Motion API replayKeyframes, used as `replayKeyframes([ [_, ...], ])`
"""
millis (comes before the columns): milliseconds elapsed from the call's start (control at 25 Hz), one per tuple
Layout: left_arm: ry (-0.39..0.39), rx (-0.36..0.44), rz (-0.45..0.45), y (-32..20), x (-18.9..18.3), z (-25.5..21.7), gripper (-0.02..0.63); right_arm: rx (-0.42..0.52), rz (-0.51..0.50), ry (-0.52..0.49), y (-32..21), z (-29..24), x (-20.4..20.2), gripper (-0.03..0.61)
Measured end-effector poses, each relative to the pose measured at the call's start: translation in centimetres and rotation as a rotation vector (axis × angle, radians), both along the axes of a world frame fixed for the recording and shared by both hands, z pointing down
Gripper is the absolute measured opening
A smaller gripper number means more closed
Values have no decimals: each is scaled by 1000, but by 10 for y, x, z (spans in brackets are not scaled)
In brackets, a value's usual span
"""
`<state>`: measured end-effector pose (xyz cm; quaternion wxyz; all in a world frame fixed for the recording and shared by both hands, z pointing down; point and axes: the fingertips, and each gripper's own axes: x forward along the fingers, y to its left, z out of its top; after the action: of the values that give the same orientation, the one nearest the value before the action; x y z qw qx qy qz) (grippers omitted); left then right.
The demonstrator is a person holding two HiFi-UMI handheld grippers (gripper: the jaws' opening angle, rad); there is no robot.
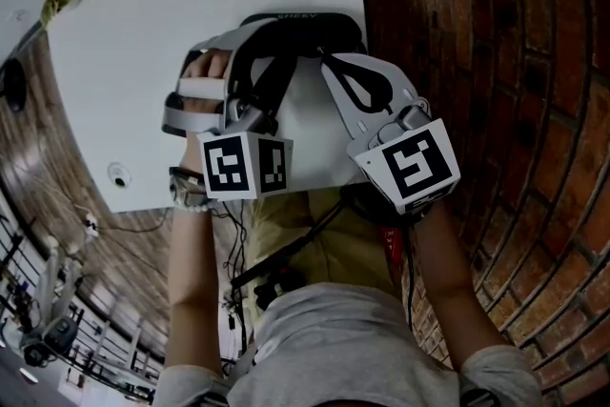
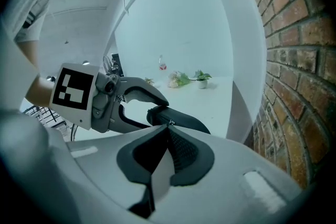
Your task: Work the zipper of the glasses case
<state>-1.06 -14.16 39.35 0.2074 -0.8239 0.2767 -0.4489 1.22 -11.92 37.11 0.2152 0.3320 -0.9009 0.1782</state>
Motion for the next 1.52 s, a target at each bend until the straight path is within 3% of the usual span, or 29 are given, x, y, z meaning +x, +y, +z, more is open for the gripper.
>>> replayKeyframes([
  [720,13,-3,5,0,-1,0,264,31,-116,24,1,4,-26,6],
  [920,23,1,7,0,-1,0,264,134,-170,175,2,5,-23,12],
  [1200,29,6,8,0,2,1,265,235,-221,230,8,-5,-24,93],
  [1520,36,8,9,0,3,2,265,368,-287,419,-8,4,-2,209],
])
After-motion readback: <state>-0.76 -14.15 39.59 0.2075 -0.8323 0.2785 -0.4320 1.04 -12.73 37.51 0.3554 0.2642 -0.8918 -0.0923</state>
